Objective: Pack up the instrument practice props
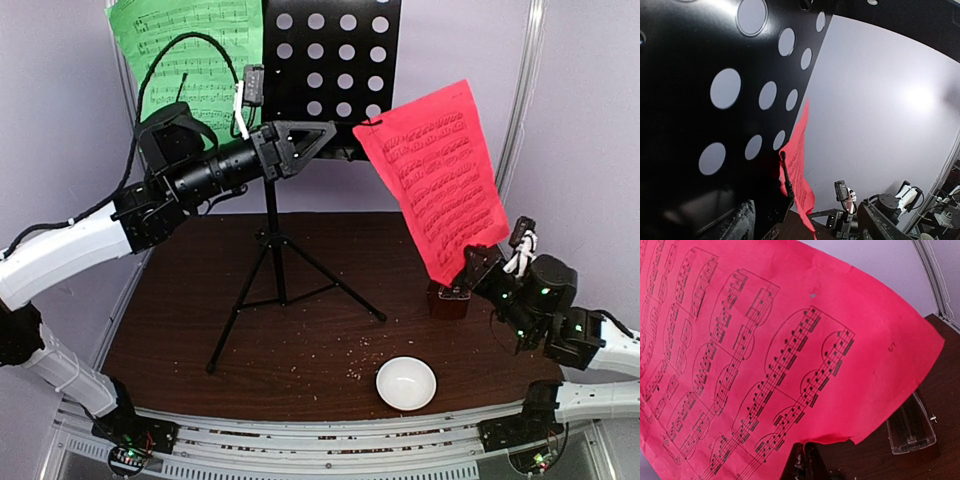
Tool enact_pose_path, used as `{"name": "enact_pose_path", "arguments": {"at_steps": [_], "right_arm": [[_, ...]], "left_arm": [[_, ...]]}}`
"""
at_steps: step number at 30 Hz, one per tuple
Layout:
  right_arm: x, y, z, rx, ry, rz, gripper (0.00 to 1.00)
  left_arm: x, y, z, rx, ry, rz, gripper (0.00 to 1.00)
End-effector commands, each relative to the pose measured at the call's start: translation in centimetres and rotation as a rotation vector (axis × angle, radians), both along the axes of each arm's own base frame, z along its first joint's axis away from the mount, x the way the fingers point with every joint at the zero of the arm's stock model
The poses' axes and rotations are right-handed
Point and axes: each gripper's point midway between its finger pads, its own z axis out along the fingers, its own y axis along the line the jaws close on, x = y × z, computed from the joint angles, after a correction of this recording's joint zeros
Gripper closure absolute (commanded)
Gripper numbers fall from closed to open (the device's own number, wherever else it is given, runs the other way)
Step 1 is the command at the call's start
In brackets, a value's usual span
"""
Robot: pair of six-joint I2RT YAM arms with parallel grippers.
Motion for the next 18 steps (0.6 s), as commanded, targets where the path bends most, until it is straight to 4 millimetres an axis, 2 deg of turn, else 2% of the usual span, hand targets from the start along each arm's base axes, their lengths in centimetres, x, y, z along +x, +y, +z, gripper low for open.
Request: {"name": "enact_pose_path", "arguments": {"at_steps": [1, 6, 10, 14, 18], "right_arm": [[-0.1, -0.8, -5.8, -0.037, 0.145, -0.041, 1.00], [-0.7, -0.4, -12.0, -0.056, 0.285, -0.014, 1.00], [-0.9, 0.0, -15.9, -0.079, 0.366, -0.009, 1.00], [-0.5, 0.6, -17.5, -0.141, 0.401, -0.011, 1.00], [0.7, 2.2, -17.6, -0.247, 0.411, 0.004, 1.00]], "left_arm": [[-1.5, 1.2, -1.0, 0.042, -0.067, -0.023, 0.25], [-2.3, 2.1, -3.9, 0.102, -0.056, -0.021, 0.21], [-3.0, 2.6, -6.1, 0.133, -0.057, -0.038, 0.19], [-3.6, 2.9, -7.8, 0.163, -0.056, -0.055, 0.17], [-3.8, 3.4, -9.5, 0.195, -0.042, -0.045, 0.16]]}}
